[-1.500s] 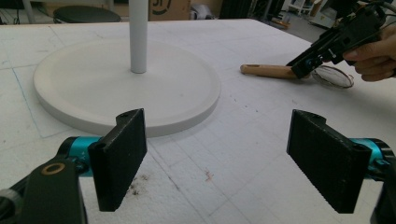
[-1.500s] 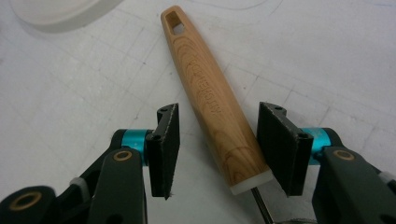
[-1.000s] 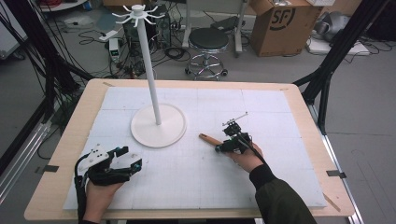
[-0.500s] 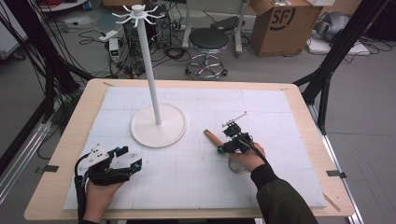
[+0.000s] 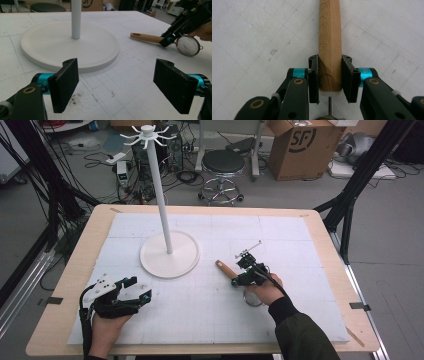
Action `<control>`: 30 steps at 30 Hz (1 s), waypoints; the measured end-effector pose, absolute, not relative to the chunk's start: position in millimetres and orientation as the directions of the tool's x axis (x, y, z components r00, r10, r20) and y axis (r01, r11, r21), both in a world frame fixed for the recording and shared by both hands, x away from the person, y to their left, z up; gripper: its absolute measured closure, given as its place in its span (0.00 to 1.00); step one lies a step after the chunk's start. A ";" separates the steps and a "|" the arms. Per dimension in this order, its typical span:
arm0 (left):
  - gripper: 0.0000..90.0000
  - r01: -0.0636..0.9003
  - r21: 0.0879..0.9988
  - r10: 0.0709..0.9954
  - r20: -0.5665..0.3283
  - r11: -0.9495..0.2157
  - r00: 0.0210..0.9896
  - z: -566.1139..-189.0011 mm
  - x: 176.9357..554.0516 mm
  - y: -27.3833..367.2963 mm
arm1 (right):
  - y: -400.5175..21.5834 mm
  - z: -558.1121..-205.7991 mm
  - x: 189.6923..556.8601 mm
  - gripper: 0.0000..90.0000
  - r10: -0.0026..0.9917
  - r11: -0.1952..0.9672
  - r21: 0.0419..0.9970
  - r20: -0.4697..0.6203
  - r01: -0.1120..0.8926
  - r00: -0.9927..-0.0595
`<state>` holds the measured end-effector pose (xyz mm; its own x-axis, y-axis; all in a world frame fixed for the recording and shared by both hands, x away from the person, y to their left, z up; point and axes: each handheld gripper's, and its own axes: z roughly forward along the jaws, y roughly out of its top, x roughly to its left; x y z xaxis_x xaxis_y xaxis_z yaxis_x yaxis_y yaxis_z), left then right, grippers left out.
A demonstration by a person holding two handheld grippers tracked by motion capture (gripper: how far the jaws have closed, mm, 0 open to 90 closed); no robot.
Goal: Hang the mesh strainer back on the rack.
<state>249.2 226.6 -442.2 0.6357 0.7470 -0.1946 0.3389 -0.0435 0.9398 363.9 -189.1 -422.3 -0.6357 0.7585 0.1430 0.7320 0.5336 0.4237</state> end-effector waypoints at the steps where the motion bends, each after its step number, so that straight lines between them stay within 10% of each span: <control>1: 0.23 0.340 0.939 0.746 -0.197 -0.041 0.636 -442.3 249.1 226.3 | -189.6 -422.0 364.0 0.79 0.759 0.526 0.429 0.154 0.734 -0.633; 30: 0.23 0.340 0.939 0.745 -0.196 -0.043 0.637 -442.3 249.5 226.6 | -193.7 -384.9 364.9 0.79 0.548 0.146 0.686 0.543 0.712 -0.636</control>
<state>249.5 226.6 -442.3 0.6372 0.7452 -0.1965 0.3403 -0.0433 0.9393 364.9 -193.7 -384.9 -0.6358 0.5481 0.5434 0.7124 0.1458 0.6865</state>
